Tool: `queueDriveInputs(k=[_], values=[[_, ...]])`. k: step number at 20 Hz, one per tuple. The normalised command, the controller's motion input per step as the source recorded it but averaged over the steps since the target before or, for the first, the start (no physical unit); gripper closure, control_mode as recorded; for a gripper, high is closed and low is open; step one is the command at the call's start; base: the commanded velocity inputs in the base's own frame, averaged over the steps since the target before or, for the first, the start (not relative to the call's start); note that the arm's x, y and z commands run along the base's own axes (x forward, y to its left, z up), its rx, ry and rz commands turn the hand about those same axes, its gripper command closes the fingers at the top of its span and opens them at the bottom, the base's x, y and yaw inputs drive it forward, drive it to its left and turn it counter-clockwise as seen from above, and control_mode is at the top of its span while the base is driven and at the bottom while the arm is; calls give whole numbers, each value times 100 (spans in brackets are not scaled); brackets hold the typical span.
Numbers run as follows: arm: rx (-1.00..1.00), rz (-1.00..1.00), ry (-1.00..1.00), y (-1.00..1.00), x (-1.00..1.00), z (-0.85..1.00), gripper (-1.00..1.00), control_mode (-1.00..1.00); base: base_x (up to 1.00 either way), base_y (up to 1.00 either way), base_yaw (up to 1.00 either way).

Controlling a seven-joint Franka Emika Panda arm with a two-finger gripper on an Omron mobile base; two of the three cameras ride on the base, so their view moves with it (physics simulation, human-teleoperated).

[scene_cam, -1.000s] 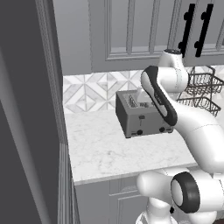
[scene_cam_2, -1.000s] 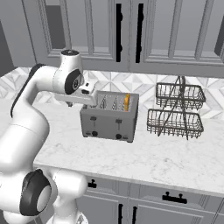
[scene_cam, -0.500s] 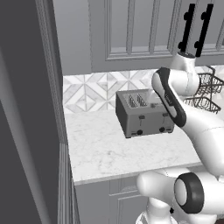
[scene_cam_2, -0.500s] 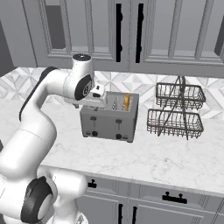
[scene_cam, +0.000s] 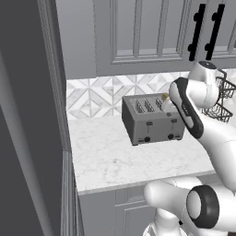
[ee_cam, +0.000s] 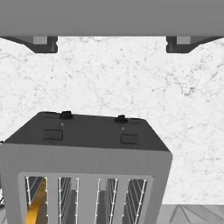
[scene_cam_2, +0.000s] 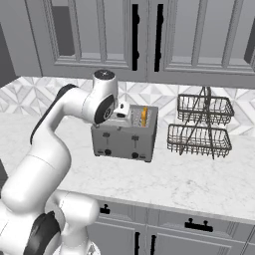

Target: Start the toaster. Once the lever pops up, take the bread to the plate on the dining counter.

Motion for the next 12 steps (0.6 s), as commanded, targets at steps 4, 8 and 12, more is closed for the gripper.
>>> queueDriveInputs(k=[4,8,12], values=[[0,0,0,-41,8,-10,-100,-100,0,0,0],[0,0,0,-26,40,-6,-100,-100,0,0,0],[0,-4,0,-17,30,-8,-100,-100,0,0,0]])
